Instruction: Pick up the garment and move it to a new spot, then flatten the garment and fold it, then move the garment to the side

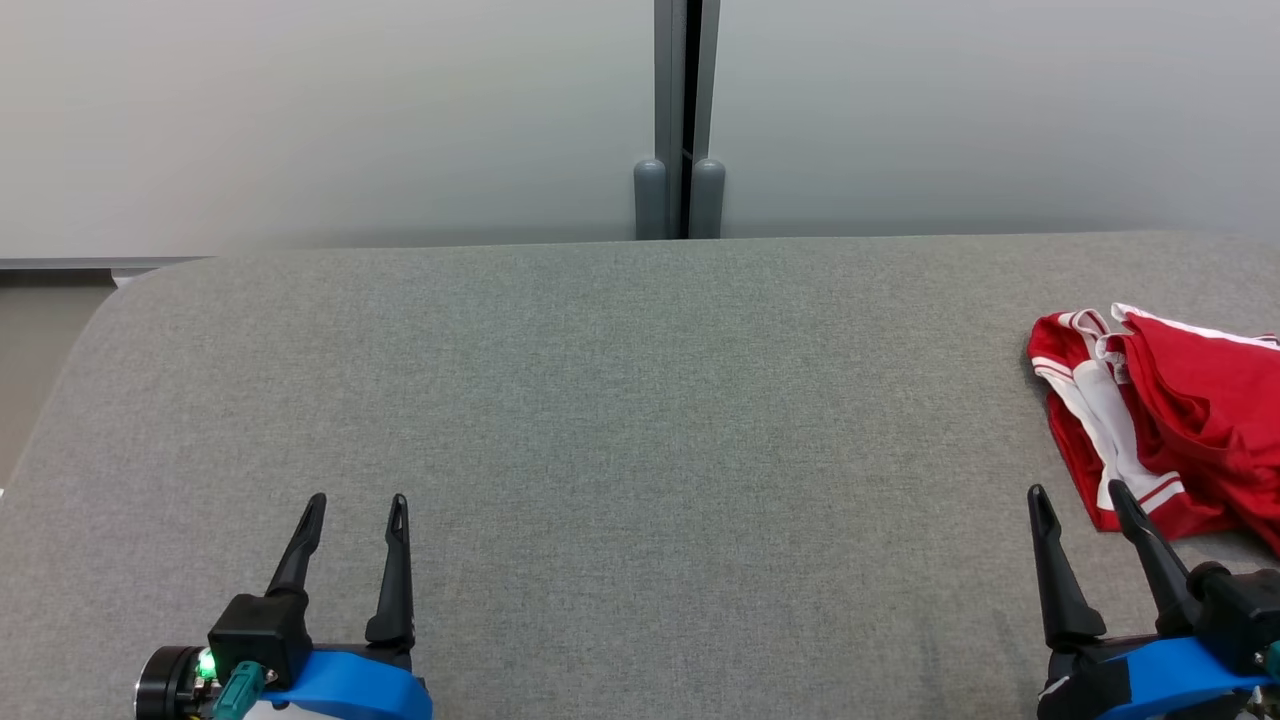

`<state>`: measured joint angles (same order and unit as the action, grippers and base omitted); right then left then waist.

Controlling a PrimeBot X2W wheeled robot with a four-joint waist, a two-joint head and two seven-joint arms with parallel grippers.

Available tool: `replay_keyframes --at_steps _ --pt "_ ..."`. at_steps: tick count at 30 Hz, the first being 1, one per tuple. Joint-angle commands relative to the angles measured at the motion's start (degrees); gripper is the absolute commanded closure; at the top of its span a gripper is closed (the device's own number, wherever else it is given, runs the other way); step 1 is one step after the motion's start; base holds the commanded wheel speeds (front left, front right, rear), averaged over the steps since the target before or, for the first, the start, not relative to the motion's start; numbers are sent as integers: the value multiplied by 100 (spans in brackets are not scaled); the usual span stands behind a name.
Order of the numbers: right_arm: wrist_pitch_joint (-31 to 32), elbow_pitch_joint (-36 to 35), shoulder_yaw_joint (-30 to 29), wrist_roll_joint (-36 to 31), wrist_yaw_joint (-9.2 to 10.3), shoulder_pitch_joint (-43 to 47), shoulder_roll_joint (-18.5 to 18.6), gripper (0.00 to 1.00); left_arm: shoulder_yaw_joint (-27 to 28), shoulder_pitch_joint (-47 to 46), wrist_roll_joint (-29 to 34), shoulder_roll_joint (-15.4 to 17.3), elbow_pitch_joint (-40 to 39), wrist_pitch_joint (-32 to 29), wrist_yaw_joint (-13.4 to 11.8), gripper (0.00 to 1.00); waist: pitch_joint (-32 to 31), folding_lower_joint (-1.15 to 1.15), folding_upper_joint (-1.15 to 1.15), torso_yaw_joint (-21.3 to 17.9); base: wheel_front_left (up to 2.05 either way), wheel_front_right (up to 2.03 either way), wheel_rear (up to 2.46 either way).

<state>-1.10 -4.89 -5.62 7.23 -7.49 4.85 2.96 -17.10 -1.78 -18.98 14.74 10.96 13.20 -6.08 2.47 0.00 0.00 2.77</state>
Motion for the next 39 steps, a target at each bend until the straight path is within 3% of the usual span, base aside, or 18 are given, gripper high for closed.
replay_keyframes --at_steps 1,8,9,12,39 --pt "-17 -8 -9 39 0 0 -6 0 6 -50 -1 32 -24 2 -30 0 4 0 0 5 0 0 0" --pt "-16 -22 -22 53 0 5 -7 0 -26 -75 -28 41 -38 22 -28 0 12 0 0 14 0 0 0" --pt "-2 0 -9 45 0 -2 0 100 -25 -6 -25 13 -22 1 -15 100 12 0 0 13 0 0 0" --pt "5 156 5 87 0 8 -12 100 -42 71 -65 -53 101 -9 14 100 12 0 0 13 0 0 0" --pt "261 727 -32 2913 0 -383 -8 100 703 -131 -2561 -377 184 -613 467 100 -41 0 0 -50 0 0 0"
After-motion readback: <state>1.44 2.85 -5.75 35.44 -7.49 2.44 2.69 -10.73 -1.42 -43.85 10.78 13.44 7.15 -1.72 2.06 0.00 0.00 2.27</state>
